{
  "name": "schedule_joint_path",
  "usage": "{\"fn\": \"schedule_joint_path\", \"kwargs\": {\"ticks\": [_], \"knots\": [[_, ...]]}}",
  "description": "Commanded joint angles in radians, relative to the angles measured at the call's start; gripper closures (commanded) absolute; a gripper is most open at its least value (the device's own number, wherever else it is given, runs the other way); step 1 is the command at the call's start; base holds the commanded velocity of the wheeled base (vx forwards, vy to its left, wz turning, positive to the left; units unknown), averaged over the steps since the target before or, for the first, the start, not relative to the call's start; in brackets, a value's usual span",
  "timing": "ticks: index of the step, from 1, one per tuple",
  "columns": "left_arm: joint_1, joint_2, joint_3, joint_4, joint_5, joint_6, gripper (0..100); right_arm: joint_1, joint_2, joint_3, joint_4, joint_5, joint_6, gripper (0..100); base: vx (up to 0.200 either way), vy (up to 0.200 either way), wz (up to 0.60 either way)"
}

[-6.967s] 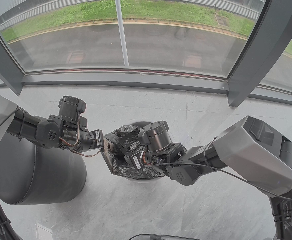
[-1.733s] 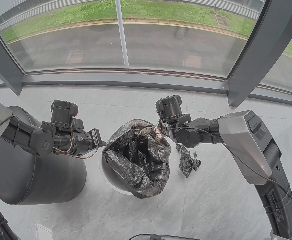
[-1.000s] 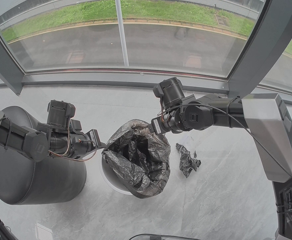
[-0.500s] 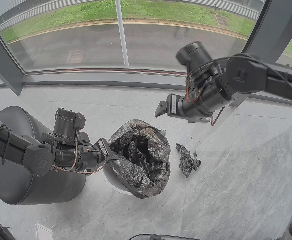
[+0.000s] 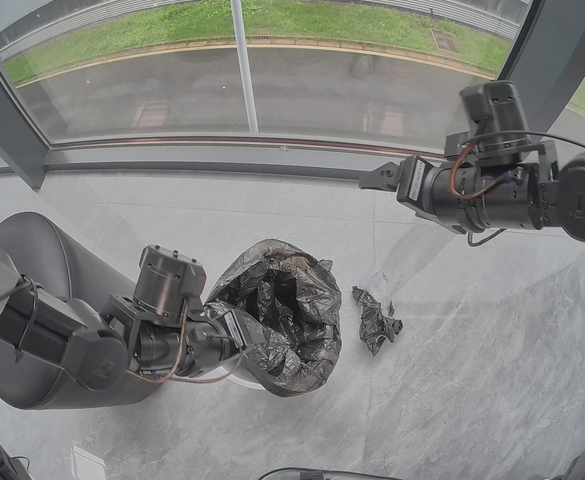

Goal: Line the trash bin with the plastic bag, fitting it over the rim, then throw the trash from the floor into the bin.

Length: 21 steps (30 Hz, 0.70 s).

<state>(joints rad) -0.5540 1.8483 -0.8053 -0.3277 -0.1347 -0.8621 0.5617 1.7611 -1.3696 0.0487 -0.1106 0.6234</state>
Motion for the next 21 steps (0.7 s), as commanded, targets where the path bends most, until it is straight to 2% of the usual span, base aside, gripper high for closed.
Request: {"fn": "schedule_joint_path", "kwargs": {"ticks": [1,3,5,7,15,21], "knots": [[-0.145,0.006,0.066,-0.014,0.093,0.029,0,-0.074,-0.169,0.234,-0.190,0.005,0.010,0,0.000,0.000,0.00],[-0.145,0.023,0.058,-0.014,0.121,0.029,0,-0.077,-0.170,0.242,-0.213,0.008,0.007,0,0.000,0.000,0.00],[-0.138,0.062,0.015,0.001,0.207,0.028,0,-0.080,-0.172,0.247,-0.251,0.008,0.007,0,0.000,0.000,0.00],[-0.136,0.081,0.005,0.006,0.234,0.026,0,-0.083,-0.176,0.247,-0.251,0.009,0.009,0,0.000,0.000,0.00],[-0.135,0.161,-0.037,-0.002,0.237,0.002,0,-0.106,-0.184,0.251,-0.254,0.019,0.010,0,0.000,0.000,0.00],[-0.099,0.209,-0.072,-0.005,0.237,-0.015,0,-0.108,-0.183,0.254,-0.254,0.017,0.012,0,0.000,0.000,0.00]]}}
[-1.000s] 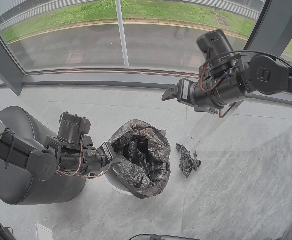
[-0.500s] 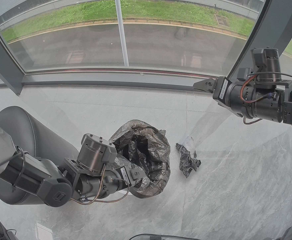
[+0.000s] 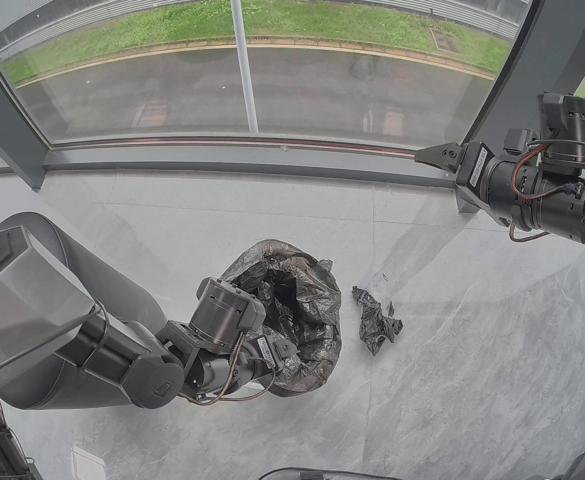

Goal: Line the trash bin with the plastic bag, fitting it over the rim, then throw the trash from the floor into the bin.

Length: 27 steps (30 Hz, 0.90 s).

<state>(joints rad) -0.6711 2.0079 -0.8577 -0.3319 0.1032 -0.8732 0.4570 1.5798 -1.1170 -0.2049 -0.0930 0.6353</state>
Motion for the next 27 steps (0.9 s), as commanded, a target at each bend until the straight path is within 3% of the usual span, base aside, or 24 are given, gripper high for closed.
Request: {"fn": "schedule_joint_path", "kwargs": {"ticks": [1,8,27], "knots": [[0.036,0.052,-0.018,-0.001,-0.002,-0.013,0,-0.006,0.002,0.002,-0.001,-0.001,0.000,0,0.000,0.000,0.00],[0.074,0.046,0.017,-0.002,0.000,-0.073,0,-0.009,0.009,0.002,-0.001,0.001,-0.002,0,0.000,0.000,0.00],[0.116,0.071,0.028,-0.055,-0.003,-0.069,0,-0.011,0.019,0.005,-0.019,0.002,0.000,0,0.000,0.000,0.00]]}}
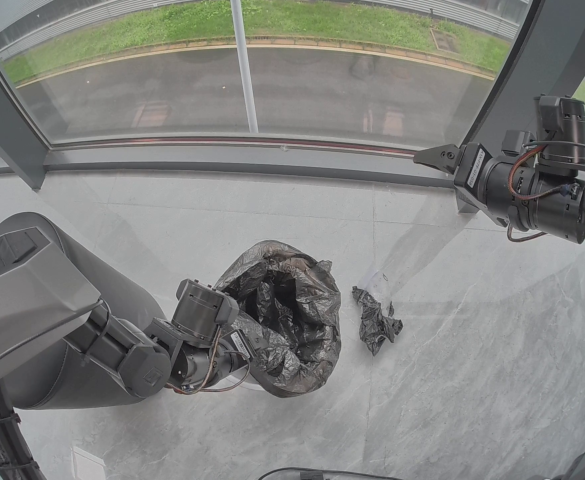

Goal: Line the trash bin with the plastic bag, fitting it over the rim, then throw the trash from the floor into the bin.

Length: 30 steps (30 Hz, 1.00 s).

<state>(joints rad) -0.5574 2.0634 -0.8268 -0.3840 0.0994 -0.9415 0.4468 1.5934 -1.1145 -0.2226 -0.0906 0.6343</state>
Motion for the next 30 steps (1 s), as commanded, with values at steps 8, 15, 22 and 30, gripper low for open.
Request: {"fn": "schedule_joint_path", "kwargs": {"ticks": [8,15,22,30], "knots": [[0.001,0.017,-0.008,-0.003,0.000,0.003,0,-0.008,0.005,0.007,-0.006,0.000,-0.001,0,0.000,0.000,0.00],[-0.004,-0.006,-0.008,-0.003,-0.001,0.000,0,-0.013,0.005,0.007,-0.011,0.002,-0.001,0,0.000,0.000,0.00],[-0.009,-0.026,-0.006,-0.015,-0.004,-0.007,0,-0.013,0.005,0.012,-0.026,0.002,-0.001,0,0.000,0.000,0.00],[-0.010,-0.005,0.000,-0.056,-0.006,-0.013,0,-0.014,0.008,0.012,-0.026,0.002,-0.001,0,0.000,0.000,0.00]]}}
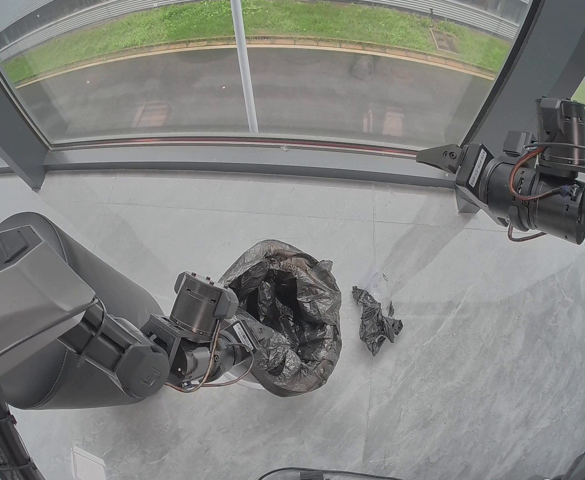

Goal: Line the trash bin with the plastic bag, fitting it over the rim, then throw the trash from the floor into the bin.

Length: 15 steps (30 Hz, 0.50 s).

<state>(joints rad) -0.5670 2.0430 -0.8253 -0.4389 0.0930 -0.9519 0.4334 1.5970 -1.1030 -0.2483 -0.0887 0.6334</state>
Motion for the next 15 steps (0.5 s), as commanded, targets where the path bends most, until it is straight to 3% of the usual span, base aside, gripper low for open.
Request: {"fn": "schedule_joint_path", "kwargs": {"ticks": [1,15], "knots": [[0.001,0.031,-0.003,-0.003,0.001,-0.004,0,-0.001,0.008,-0.001,0.000,0.000,0.000,0,0.000,0.000,0.00],[0.004,0.042,-0.006,-0.004,-0.001,-0.021,0,-0.002,0.020,-0.001,-0.002,0.000,0.000,0,0.000,0.000,0.00]]}}
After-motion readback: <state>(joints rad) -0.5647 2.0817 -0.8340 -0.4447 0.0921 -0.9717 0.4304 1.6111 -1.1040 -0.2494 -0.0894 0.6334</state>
